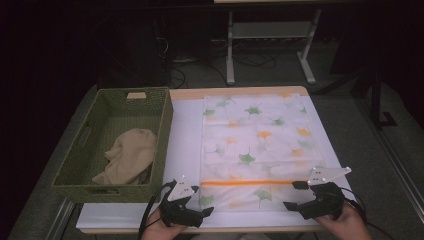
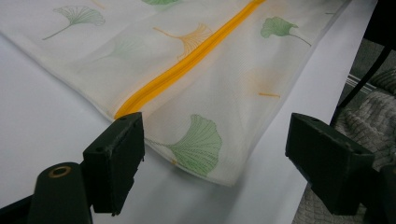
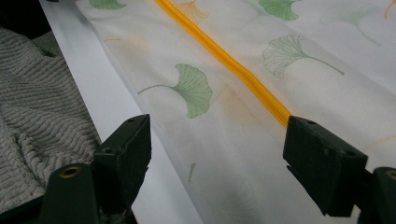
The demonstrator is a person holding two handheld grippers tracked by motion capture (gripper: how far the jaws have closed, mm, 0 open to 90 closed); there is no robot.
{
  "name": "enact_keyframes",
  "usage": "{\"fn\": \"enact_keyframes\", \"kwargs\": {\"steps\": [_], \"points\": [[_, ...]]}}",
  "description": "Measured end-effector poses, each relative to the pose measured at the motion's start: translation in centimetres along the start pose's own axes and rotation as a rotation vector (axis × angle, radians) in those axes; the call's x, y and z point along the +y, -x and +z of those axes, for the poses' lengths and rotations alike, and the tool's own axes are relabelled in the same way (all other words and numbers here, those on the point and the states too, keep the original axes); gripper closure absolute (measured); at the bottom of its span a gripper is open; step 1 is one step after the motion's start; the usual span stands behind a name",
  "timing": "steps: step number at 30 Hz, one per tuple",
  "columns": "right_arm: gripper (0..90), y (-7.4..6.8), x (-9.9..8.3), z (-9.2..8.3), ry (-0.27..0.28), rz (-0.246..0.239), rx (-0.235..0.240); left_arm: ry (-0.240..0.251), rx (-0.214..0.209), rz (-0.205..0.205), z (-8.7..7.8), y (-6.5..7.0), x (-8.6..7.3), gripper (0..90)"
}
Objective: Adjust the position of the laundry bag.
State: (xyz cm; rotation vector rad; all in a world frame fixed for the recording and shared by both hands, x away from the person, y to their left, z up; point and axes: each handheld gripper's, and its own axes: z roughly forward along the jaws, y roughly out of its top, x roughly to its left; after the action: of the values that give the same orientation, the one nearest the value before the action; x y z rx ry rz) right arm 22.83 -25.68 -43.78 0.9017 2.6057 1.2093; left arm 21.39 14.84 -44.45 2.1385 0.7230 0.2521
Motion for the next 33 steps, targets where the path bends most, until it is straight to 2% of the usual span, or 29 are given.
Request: {"fn": "enact_keyframes", "kwargs": {"steps": [8,13,14,17,18,20,25,28,31,32,33], "points": [[22.5,0.7,-0.1,0.2,-0.003,0.016,0.012,-0.003,-0.016,-0.007,0.8,-0.5,0.0,19.5],[22.0,1.0,-0.2,-0.2,0.011,0.031,0.002,-0.001,-0.008,-0.025,0.7,-0.6,0.3,19.4],[21.2,1.2,-0.2,-0.6,0.018,0.040,-0.008,0.022,0.003,-0.036,0.7,-0.6,0.6,19.4],[21.2,1.5,-0.1,-1.2,0.027,0.054,-0.022,0.025,-0.001,-0.040,0.9,-0.5,1.1,19.3],[20.8,1.9,0.0,-1.8,0.033,0.079,-0.041,0.037,-0.008,-0.049,1.1,-0.4,1.7,19.3],[20.4,2.3,0.2,-2.3,0.038,0.098,-0.051,0.043,-0.014,-0.050,1.4,-0.3,2.1,19.5],[22.1,3.6,0.7,-3.8,0.033,0.152,-0.107,0.032,-0.034,-0.028,2.1,0.1,3.4,22.2],[25.1,4.3,1.2,-4.7,0.042,0.175,-0.130,0.033,-0.044,-0.037,2.8,0.2,4.4,22.2],[25.3,5.0,1.5,-5.1,0.033,0.173,-0.156,0.027,-0.046,-0.044,3.3,0.3,5.2,21.6],[27.9,5.6,1.8,-5.4,0.022,0.196,-0.169,0.026,-0.053,-0.042,3.7,0.6,6.1,20.2],[28.5,5.8,1.8,-5.6,0.023,0.203,-0.174,0.026,-0.053,-0.042,3.7,0.6,6.1,20.2]]}}
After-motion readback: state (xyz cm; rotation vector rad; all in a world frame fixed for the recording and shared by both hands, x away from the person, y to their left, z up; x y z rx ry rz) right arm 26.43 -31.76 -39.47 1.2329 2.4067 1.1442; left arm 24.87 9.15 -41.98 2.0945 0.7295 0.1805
